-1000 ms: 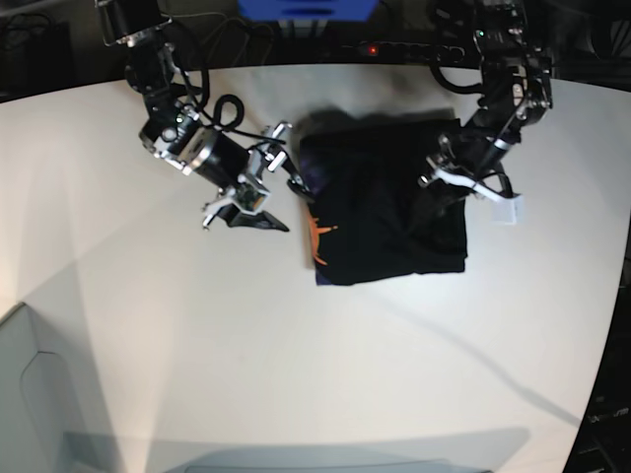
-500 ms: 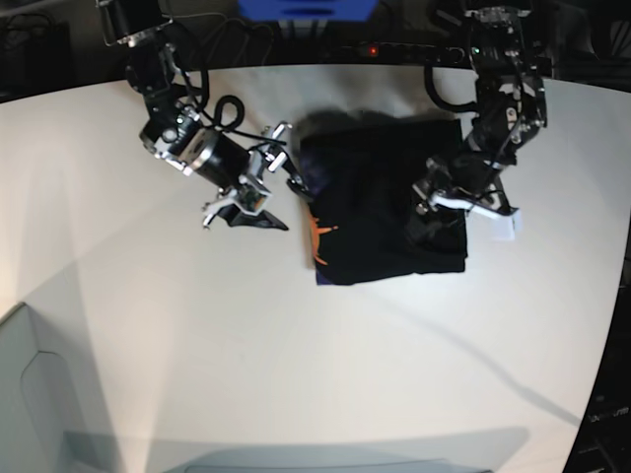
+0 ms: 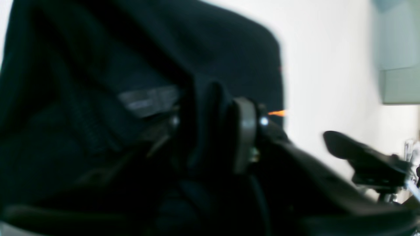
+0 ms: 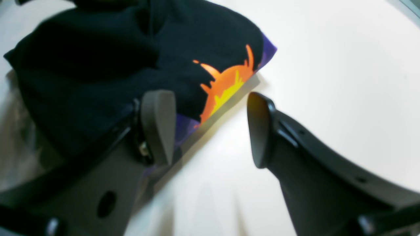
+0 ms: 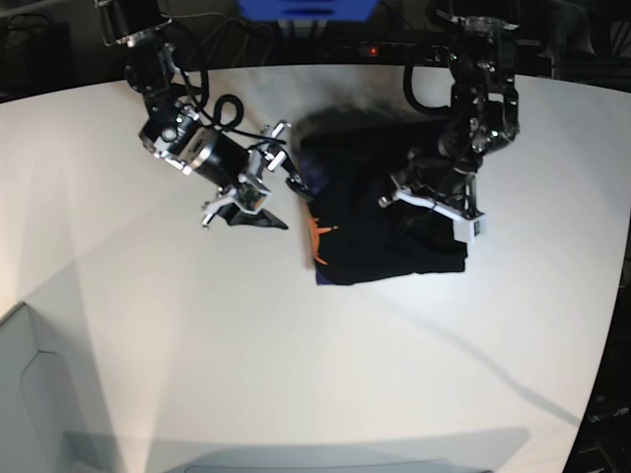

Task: Fold the T-shirt properly
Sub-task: 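Press and smooth the bundle's side with the left gripper, then grip the bundle's side with the left gripper and pull it straight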

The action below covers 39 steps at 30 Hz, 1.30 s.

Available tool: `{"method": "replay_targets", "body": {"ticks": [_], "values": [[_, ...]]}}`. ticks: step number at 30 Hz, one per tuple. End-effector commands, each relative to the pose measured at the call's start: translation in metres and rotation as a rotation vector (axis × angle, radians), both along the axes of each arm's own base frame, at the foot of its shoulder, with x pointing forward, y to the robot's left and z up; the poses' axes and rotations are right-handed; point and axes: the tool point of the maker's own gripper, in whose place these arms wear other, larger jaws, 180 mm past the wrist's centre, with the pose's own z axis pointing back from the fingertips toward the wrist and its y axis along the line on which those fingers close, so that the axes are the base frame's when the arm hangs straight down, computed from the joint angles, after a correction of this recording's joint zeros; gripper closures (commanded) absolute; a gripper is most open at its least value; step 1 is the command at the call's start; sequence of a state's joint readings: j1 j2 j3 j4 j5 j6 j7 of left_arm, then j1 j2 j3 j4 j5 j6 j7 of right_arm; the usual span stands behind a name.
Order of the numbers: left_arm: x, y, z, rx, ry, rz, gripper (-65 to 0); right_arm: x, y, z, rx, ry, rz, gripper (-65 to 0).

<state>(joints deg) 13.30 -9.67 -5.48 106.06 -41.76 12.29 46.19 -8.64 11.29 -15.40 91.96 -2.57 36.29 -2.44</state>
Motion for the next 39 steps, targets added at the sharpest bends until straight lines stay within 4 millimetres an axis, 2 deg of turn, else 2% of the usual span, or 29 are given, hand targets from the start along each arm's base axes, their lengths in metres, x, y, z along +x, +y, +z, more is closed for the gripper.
{"method": "replay_targets", "body": {"ticks": [1,2,3,8,10,13,23,28,33,36,39], "values": [[0.006,0.001,0.010,-0.001,-0.034,0.004,-8.6,0.003,0.004,0.015,0.041,-0.036,0.017,-35.5],[0.005,0.002,0.011,0.002,-0.036,0.003,-2.9,0.002,0.004,0.015,0.041,-0.035,0.017,-35.5],[0.004,0.003,0.009,-0.002,-0.027,0.002,0.0,0.001,0.004,0.013,0.041,-0.030,0.017,-35.5],[-0.001,0.003,0.023,0.003,-0.067,0.003,0.0,0.006,-0.006,0.013,0.040,-0.031,-0.019,-35.5],[-0.004,0.014,0.034,0.007,-0.094,0.040,0.0,0.006,-0.006,0.013,0.038,-0.030,-0.019,-35.5],[-0.011,0.027,0.038,0.009,-0.099,0.093,0.0,0.006,-0.007,0.013,0.035,-0.031,-0.018,-35.5],[-0.052,0.086,0.015,0.084,0.003,0.243,0.0,0.006,-0.007,0.012,0.037,-0.030,-0.019,-35.5],[-0.065,0.093,0.008,0.097,0.037,0.259,0.0,0.008,-0.005,0.014,0.040,-0.035,-0.016,-35.5],[-0.068,0.092,0.006,0.094,0.050,0.255,-0.2,0.008,-0.004,0.015,0.042,-0.038,-0.013,-35.5],[-0.073,0.093,0.004,0.096,0.065,0.260,-6.4,0.008,-0.004,0.015,0.042,-0.038,-0.013,-35.5],[-0.079,0.098,0.001,0.109,0.079,0.267,-21.9,0.008,-0.004,0.015,0.042,-0.038,-0.013,-35.5]]}}
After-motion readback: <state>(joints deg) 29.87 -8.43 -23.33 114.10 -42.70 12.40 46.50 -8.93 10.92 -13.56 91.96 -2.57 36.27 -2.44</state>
